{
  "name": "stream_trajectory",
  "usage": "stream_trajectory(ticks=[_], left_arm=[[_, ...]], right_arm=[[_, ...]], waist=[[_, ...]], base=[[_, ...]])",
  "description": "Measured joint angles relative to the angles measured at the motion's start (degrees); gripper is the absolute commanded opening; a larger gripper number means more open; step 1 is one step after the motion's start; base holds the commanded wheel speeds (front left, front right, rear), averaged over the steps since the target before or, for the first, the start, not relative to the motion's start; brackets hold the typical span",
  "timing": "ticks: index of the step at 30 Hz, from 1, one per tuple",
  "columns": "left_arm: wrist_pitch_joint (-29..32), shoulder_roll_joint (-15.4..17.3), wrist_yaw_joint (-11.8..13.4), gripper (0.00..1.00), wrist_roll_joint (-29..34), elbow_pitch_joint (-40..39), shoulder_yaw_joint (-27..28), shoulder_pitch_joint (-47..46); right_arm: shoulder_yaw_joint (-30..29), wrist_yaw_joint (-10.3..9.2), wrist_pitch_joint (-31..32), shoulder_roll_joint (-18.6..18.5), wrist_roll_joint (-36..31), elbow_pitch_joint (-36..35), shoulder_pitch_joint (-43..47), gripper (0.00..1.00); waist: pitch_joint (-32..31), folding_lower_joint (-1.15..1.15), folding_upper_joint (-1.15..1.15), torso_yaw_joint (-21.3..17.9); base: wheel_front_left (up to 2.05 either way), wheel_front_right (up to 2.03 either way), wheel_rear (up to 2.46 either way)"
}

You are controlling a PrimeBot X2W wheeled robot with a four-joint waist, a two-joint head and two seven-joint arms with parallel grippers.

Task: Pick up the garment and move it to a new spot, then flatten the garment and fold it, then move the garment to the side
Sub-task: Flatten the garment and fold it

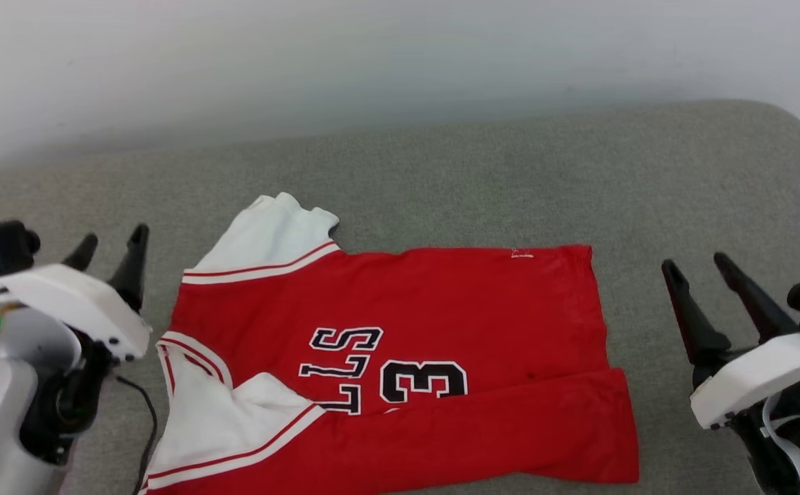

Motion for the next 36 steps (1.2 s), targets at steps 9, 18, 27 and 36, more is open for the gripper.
stream_trajectory(ticks=[9, 18, 27, 36], left_arm=[[3.9, 1.4, -2.2, 1.00, 2.8, 7.9, -0.9, -18.2], [25.3, 7.6, -7.6, 1.00, -0.1, 13.2, -5.0, -31.6], [42.3, 12.2, -5.9, 1.00, -0.9, 12.2, -8.9, -34.8], [45.8, 13.2, -1.0, 0.00, -2.2, 11.5, -8.2, -34.5]], right_arm=[[0.3, 0.00, -2.9, 1.9, -1.6, -5.8, -6.5, 1.00], [1.4, 0.00, -4.9, 3.0, -1.0, -6.9, -9.3, 1.00], [2.9, 0.00, -6.6, 4.0, 0.5, -5.2, -9.8, 1.00], [3.1, 0.00, -6.2, 2.8, 3.5, -4.0, -11.6, 1.00]], waist=[[10.8, 0.01, 0.00, -3.4], [20.3, 0.02, 0.00, -8.4], [25.7, 0.01, 0.00, -13.3], [27.6, 0.00, 0.00, -15.7]], base=[[0.00, 0.00, 0.00], [0.00, 0.00, 0.00], [0.00, 0.00, 0.00], [0.00, 0.00, 0.00]])
